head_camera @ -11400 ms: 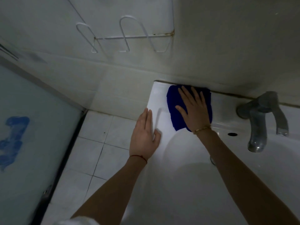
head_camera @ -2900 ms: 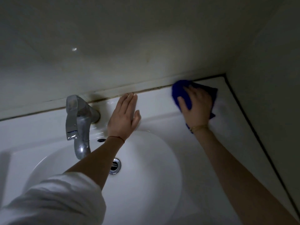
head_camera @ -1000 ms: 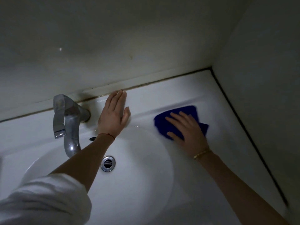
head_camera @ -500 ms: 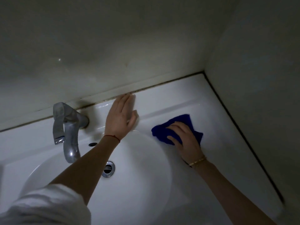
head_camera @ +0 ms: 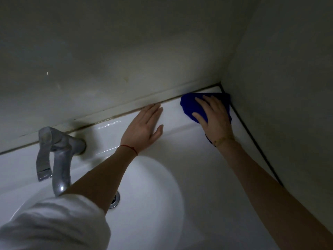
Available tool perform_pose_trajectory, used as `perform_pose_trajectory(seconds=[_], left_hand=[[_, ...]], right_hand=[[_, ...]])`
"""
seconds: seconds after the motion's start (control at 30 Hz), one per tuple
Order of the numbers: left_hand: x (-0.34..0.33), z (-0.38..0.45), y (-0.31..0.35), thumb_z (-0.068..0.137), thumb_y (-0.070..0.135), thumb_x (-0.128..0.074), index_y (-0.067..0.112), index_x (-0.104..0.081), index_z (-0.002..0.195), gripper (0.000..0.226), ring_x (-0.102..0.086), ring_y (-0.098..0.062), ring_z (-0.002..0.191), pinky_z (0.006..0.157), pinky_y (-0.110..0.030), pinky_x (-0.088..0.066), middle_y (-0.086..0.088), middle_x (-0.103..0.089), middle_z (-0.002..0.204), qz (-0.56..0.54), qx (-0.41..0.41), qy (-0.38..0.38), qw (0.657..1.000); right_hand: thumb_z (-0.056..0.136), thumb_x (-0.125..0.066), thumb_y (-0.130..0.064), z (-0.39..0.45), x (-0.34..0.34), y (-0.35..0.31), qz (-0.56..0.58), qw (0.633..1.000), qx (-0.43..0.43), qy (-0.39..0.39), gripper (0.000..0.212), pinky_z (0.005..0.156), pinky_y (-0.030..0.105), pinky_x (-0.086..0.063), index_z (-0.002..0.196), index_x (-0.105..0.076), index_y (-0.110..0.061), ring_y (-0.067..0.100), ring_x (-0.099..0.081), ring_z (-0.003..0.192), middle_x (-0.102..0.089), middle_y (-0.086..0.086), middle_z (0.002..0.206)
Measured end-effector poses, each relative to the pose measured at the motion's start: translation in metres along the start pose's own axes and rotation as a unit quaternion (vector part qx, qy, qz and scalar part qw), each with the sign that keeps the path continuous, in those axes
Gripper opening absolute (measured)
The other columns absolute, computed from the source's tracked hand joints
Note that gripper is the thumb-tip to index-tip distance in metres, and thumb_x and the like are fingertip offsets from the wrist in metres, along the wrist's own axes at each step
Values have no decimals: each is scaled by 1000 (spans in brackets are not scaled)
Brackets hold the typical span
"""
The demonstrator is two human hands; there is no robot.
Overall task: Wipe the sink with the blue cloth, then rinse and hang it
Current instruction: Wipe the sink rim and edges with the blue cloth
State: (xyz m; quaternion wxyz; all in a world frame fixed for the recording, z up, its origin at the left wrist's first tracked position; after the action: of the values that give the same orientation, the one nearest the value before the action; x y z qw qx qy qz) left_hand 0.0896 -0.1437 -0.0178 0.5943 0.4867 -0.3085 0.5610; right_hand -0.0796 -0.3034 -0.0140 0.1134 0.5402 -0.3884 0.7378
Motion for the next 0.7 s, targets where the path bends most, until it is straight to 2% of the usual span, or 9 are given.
perform_pose_trajectory(seconds=[0.17,0.3,0.43,0.6,0.7], left_hand=[[2,0,0,97,26,-57,0,-48,141,52,-42,-31,137,118,-37,-29,-15,-48,146,-15,-2,13,1000],[2,0,2,96,26,-57,0,-49,141,52,-42,-30,137,119,-33,-26,-15,-49,145,-16,-1,15,1000],[3,0,1,97,29,-55,1,-48,142,52,-41,-29,138,119,-33,-26,-14,-48,147,-22,0,15,1000],[4,0,0,96,27,-56,0,-50,140,51,-42,-30,137,117,-38,-32,-15,-50,145,-30,-3,20,999],[4,0,1,96,26,-57,-1,-51,139,51,-43,-31,136,117,-37,-31,-15,-51,144,-30,-3,24,999]], right_hand=[[94,-46,-48,-48,17,21,-47,999,-4,25,59,113,47,-27,144,-42,-16,33,-32,138,-39,10,150],[94,-49,-45,-16,8,17,-28,1000,-5,-3,60,115,49,-25,146,-39,-17,33,-30,139,-36,10,152],[96,-52,-41,-1,9,16,-20,999,19,-40,58,117,45,-22,147,-36,-18,30,-25,142,-32,8,154],[95,-52,-37,-65,20,20,-59,998,4,15,57,114,47,-27,146,-40,-15,34,-31,139,-37,11,151],[96,-55,-32,-55,18,21,-64,998,-2,15,57,115,47,-26,147,-37,-15,35,-31,139,-35,12,152]])
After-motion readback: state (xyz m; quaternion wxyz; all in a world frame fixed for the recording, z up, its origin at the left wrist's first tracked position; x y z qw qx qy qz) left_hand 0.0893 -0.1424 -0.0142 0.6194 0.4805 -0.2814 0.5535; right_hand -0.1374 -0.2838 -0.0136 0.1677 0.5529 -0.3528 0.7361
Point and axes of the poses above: each hand's wrist, its own z-axis towards the middle knuckle, its own x-axis out of the back of the hand, y = z × x, the point moved 6 cm from there along z, towards the middle knuckle
